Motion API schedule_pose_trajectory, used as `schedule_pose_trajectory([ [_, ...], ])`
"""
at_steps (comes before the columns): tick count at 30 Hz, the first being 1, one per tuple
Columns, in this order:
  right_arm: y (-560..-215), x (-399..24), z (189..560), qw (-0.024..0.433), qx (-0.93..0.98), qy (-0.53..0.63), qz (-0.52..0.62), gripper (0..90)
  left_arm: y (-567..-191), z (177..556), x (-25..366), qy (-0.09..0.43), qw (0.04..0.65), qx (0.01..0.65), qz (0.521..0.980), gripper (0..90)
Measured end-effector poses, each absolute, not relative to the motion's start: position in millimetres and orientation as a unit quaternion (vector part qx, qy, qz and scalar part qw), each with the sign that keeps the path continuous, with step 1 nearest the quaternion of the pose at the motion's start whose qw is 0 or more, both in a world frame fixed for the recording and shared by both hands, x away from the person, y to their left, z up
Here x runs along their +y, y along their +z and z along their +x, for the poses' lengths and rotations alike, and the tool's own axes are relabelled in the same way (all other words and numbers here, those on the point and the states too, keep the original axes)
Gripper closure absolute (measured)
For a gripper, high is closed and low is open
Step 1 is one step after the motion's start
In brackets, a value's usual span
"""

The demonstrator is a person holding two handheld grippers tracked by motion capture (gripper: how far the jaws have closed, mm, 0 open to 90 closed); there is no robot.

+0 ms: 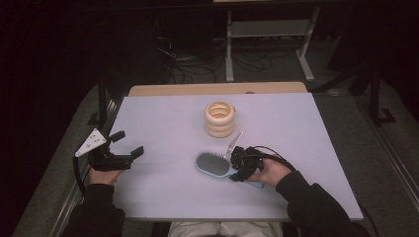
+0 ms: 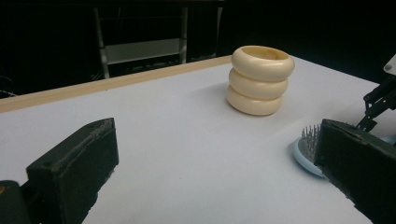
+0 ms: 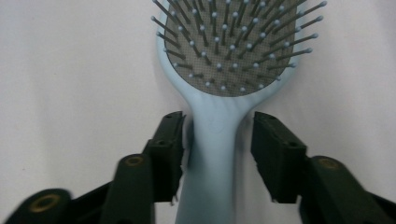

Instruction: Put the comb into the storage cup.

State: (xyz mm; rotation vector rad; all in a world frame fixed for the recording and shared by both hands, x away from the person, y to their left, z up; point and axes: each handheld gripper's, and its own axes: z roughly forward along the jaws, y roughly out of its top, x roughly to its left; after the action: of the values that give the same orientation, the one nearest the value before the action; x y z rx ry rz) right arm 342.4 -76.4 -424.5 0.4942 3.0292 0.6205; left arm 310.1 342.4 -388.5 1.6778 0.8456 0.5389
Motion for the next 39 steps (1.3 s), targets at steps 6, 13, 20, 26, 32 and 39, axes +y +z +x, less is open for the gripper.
schedule_pose_trajectory([
  [6, -424, -74, 342, 0.007, 0.968, 0.192, 0.163, 63.5, -388, 310, 342, 0.229, 0.560, 0.359, 0.711, 0.0],
  [13, -424, -77, 343, 0.004, 0.966, 0.194, 0.168, 68.4, -388, 310, 342, 0.229, 0.560, 0.359, 0.711, 0.0],
  [20, -423, -78, 345, -0.003, 0.964, 0.200, 0.173, 68.6, -388, 309, 342, 0.228, 0.561, 0.358, 0.711, 0.0],
  [26, -418, -81, 345, 0.000, 0.962, 0.216, 0.170, 68.6, -388, 309, 342, 0.228, 0.561, 0.358, 0.711, 0.0],
  [32, -409, -89, 347, 0.002, 0.955, 0.239, 0.175, 68.6, -388, 310, 342, 0.227, 0.559, 0.358, 0.712, 0.0],
  [39, -397, -91, 346, 0.013, 0.953, 0.248, 0.171, 68.6, -389, 310, 342, 0.225, 0.560, 0.361, 0.711, 0.0],
])
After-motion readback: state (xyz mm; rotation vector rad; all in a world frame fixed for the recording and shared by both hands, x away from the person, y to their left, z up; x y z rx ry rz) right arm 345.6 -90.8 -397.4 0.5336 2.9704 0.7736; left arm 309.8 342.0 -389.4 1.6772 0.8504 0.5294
